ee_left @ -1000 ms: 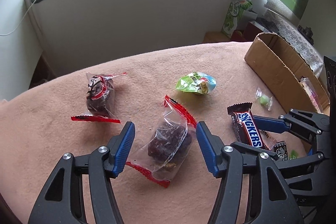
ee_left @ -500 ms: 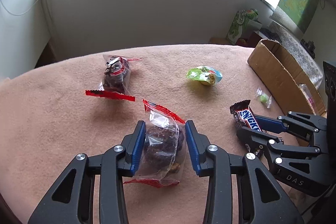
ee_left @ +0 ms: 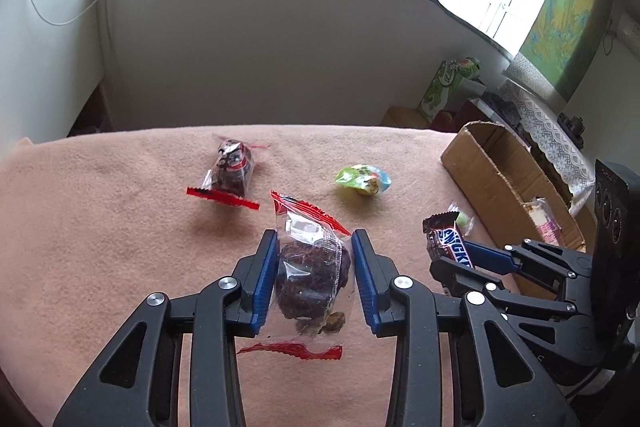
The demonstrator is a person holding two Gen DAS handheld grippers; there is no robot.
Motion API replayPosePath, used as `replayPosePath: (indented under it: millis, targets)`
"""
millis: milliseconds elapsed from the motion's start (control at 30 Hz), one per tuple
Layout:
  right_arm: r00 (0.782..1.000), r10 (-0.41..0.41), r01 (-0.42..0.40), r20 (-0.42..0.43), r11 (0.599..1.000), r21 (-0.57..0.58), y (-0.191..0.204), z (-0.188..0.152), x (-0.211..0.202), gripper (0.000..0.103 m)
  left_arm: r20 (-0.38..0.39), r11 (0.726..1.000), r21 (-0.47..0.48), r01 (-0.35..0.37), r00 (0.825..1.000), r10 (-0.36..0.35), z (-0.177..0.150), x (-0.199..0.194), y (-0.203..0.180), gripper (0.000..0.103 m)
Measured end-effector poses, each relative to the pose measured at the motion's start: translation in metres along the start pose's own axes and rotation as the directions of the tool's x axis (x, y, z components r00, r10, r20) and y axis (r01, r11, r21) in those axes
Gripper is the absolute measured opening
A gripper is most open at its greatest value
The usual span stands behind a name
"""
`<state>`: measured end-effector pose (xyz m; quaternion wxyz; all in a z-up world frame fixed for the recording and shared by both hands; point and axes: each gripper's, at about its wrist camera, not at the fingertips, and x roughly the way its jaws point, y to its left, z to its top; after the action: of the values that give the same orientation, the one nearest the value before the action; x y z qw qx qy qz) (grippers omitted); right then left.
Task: Organize snacks
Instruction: 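Carry the candy bag and Snickers bar over the box and open both tools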
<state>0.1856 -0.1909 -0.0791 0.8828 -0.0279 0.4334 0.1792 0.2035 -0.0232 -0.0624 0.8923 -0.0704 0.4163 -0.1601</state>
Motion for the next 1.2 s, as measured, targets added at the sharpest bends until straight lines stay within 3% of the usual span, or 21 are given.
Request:
replayPosePath:
  millis: [267, 633, 933, 1200]
  targets:
    - [0.995, -0.046, 0.047, 0.085, 0.999, -0.008, -0.013, 0.006, -0.049, 0.031, 0.051, 0.997, 0.043, 0.063, 0.997, -0.065, 0.017, -0.009, -0.045, 0.035]
    - [0.977, -0.132, 0.129, 0.167, 0.991, 0.03, -0.067, 0.002, -0.099, 0.031, 0.038, 0.982, 0.118, 0.146, 0.988, -0.151, 0.035, 0.022, -0.123, 0.035]
    - [0.962, -0.224, 0.207, 0.157, 0.971, 0.12, -0.137, -0.014, -0.118, 0.031, -0.006, 0.966, 0.179, 0.185, 0.982, -0.187, 0.045, 0.057, -0.185, 0.035]
    - [0.961, -0.243, 0.219, 0.132, 0.96, 0.174, -0.18, -0.028, -0.118, 0.031, -0.045, 0.959, 0.206, 0.195, 0.981, -0.19, 0.047, 0.079, -0.216, 0.035]
